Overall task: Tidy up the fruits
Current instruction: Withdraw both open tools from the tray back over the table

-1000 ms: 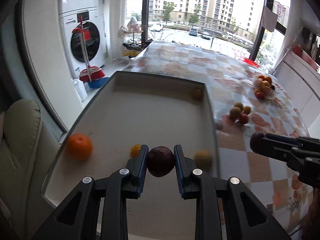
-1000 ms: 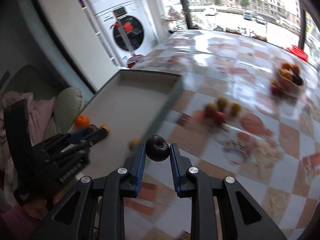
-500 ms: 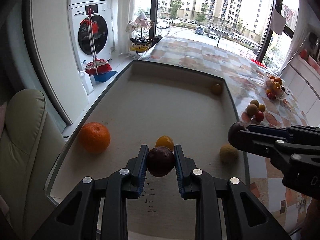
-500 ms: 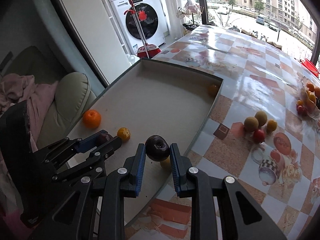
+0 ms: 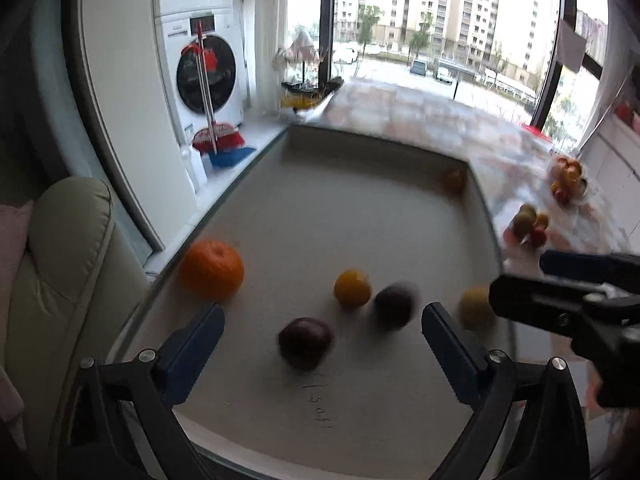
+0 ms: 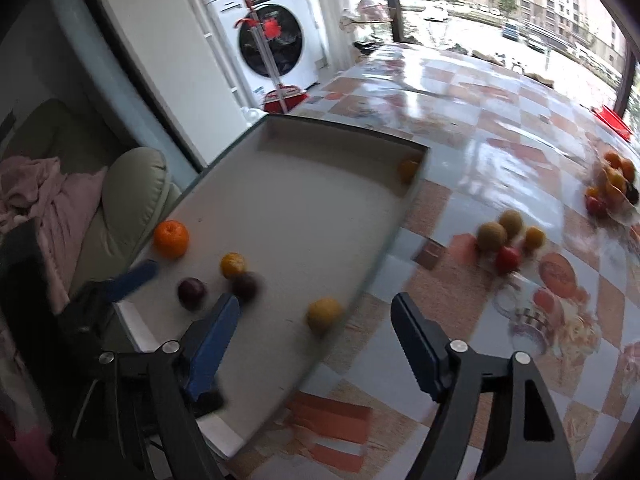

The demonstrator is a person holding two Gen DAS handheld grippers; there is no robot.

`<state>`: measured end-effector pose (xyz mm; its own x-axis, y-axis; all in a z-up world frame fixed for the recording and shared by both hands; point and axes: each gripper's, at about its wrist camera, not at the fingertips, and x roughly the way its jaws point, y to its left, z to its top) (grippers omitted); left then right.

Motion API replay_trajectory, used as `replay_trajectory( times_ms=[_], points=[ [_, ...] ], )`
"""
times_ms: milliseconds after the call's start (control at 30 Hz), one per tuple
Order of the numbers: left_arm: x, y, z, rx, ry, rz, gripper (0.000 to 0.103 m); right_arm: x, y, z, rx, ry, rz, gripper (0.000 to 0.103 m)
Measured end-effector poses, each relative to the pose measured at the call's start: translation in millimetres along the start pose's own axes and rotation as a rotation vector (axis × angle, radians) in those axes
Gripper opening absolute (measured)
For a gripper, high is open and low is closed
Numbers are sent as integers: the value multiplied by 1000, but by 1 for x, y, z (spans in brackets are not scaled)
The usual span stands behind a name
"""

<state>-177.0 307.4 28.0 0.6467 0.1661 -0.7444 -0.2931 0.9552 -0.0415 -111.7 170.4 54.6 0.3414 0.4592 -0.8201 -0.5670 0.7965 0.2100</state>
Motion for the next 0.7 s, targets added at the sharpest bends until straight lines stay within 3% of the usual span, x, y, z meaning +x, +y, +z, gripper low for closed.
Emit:
replay_trajectory(
  times_ms=[100,167,267,467,567,700],
  points=[
    [-7,-9,5,9,10,-31,100,-8,-25,-7,73,-4,-34,89],
    [-16,-21,9,26,-6,-54,100,-16,-49,-15,142,-13,-66,103],
    [-28,-44,13,70,-23,-98,100,-30,-92,-31,252,-38,-134,103],
    [-46,-120,10,199,-39,-213,100,-49,-182,-70,405,-27,-404,103],
    [-33,-162,-1,253,-21,-208,100,-50,-219,-85,447,8,-512,103],
    [-1,-195,-16,283,31,-163,100,-57,-239,-85,442,-55,-543,103]
  ],
)
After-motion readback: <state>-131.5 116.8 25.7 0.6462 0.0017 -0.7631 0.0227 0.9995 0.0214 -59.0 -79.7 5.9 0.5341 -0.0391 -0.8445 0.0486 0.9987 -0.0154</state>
